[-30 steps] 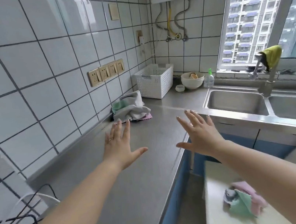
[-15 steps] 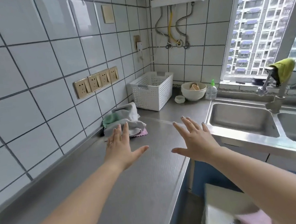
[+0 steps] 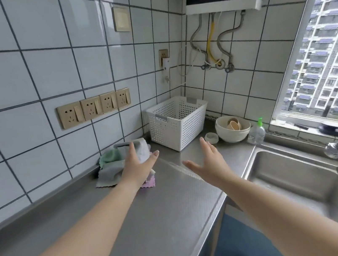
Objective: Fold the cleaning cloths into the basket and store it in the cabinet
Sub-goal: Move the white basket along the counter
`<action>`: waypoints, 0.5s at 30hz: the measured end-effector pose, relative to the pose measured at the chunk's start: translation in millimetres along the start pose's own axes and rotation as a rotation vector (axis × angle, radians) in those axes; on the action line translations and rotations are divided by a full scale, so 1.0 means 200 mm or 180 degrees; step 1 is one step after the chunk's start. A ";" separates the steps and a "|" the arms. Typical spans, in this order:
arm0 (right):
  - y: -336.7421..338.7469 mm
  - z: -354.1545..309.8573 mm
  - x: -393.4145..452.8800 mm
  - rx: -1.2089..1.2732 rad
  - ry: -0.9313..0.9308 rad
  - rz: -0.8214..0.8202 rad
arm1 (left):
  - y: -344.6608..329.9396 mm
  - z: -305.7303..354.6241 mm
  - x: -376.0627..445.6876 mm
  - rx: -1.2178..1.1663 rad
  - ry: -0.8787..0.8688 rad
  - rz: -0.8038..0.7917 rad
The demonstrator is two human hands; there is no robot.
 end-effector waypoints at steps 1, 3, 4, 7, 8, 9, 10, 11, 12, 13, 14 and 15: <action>0.00 0.04 0.11 0.0185 -0.0048 -0.0016 | -0.06 0.01 0.09 -0.0094 0.0117 0.0083; 0.01 0.07 0.23 0.0503 -0.0207 0.0018 | -0.13 0.01 0.20 -0.0275 0.0372 0.0104; 0.01 0.09 0.33 0.0672 -0.0286 0.0038 | -0.19 0.00 0.29 -0.0403 0.0478 0.0112; -0.02 0.15 0.57 0.1139 -0.0486 0.0145 | -0.34 -0.05 0.57 -0.0674 0.0710 0.0046; -0.05 0.17 0.65 0.1253 -0.0589 0.0146 | -0.42 -0.12 0.72 -0.0761 0.0810 0.0004; -0.09 0.20 0.75 0.1352 -0.0695 0.0127 | -0.48 -0.14 0.83 -0.0873 0.0932 -0.0048; -0.13 0.23 0.86 0.1439 -0.0809 0.0101 | -0.53 -0.10 0.89 -0.0984 0.0993 -0.0076; -0.17 0.25 0.94 0.1532 -0.0907 0.0091 | -0.58 -0.07 0.94 -0.1018 0.1045 -0.0076; -0.21 0.28 1.03 0.1637 -0.1011 0.0085 | -0.62 -0.03 1.00 -0.0987 0.1054 -0.0070; -0.25 0.30 1.11 0.1749 -0.1123 0.0060 | -0.66 -0.01 1.07 -0.0980 0.1077 -0.0063; -0.29 0.32 1.16 0.1830 -0.1243 0.0017 | -0.69 0.01 1.11 -0.0966 0.1084 -0.0065; -0.33 0.35 1.24 0.1933 -0.1351 -0.0022 | -0.75 0.00 1.21 -0.0997 0.1139 -0.0055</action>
Point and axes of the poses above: each hand's wrist, its own x-axis towards the middle knuckle, its own y-axis out of the back of the hand, z = x × y, the point moved 3 cm from there along x, towards the middle knuckle, and after that the axes turned 9 degrees about z, right-handed, at the moved point
